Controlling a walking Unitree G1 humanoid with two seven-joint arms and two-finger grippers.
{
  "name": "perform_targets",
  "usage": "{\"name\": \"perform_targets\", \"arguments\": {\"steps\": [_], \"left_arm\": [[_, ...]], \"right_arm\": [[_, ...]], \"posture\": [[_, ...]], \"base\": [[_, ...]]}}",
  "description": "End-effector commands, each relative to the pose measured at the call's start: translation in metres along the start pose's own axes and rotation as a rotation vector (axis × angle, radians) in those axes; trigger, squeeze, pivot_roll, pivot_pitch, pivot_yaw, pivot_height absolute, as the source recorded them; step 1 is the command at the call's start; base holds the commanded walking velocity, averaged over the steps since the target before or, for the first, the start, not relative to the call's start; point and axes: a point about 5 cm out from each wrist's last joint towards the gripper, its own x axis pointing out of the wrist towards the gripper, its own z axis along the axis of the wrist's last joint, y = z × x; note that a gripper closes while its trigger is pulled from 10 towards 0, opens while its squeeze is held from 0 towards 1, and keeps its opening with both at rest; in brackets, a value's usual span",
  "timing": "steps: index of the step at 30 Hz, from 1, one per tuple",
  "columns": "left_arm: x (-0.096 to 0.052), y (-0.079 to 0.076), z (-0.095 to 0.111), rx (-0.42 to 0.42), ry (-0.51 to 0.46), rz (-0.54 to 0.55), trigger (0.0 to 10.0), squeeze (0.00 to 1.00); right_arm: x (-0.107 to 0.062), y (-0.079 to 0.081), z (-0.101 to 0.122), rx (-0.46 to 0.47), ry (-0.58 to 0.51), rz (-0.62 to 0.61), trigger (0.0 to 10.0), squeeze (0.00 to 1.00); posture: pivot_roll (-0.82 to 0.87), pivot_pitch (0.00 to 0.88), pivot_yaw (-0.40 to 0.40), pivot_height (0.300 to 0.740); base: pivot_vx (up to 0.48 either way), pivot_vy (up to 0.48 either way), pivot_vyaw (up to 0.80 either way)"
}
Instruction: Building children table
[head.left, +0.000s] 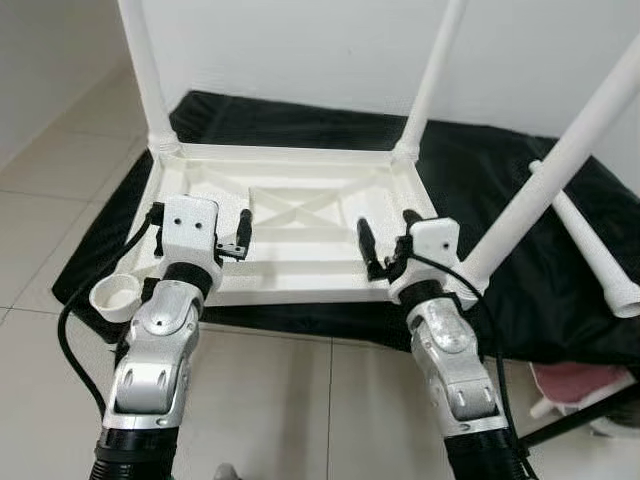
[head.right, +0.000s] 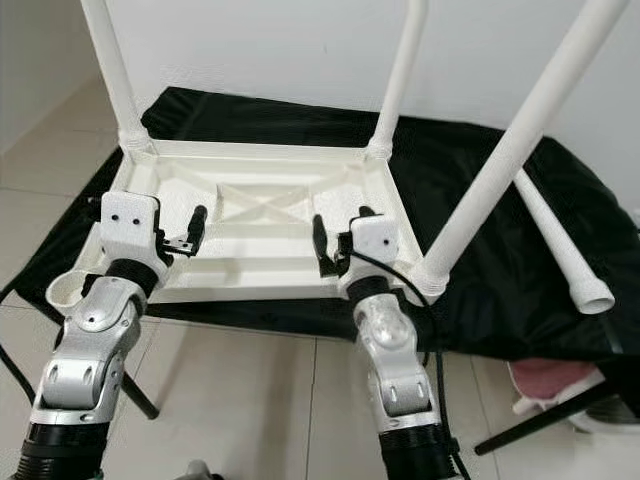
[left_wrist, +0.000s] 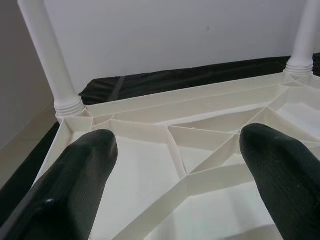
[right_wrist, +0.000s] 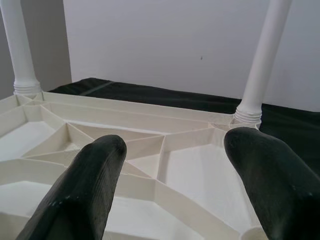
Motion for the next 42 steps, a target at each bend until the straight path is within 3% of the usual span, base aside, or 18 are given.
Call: {"name": "perform_targets", "arguments": {"steps": [1, 3, 10, 24, 42], "left_arm": [[-0.003, 0.002, 0.001, 0.006, -0.005, 0.004, 10.0, 0.00], [-0.010, 0.008, 0.001, -0.092, 0.024, 0.059, 10.0, 0.00], [-0.008, -0.005, 0.005, -0.104, 0.001, 0.045, 10.0, 0.00], [0.001, -0.003, 0.006, -0.115, 0.001, 0.074, 10.0, 0.00], [0.001, -0.003, 0.006, -0.117, -0.003, 0.076, 10.0, 0.00]], "right_arm": [[-0.002, -0.003, 0.002, -0.020, -0.014, -0.006, 10.0, 0.00], [-0.007, -0.010, 0.007, -0.083, -0.043, -0.050, 10.0, 0.00], [-0.014, -0.014, 0.015, -0.114, -0.063, -0.062, 10.0, 0.00], [-0.007, -0.012, 0.022, -0.141, -0.088, -0.033, 10.0, 0.00], [-0.008, -0.006, 0.020, -0.128, -0.074, 0.000, 10.0, 0.00]], "posture": [[0.07, 0.038, -0.058, 0.740], [0.07, 0.044, -0.061, 0.740], [0.08, 0.050, -0.076, 0.740], [0.06, 0.057, -0.083, 0.740], [0.07, 0.063, -0.080, 0.740]], "base": [[0.000, 0.000, 0.00], [0.000, 0.000, 0.00], [0.000, 0.000, 0.00], [0.000, 0.000, 0.00], [0.000, -0.480, 0.00]]}}
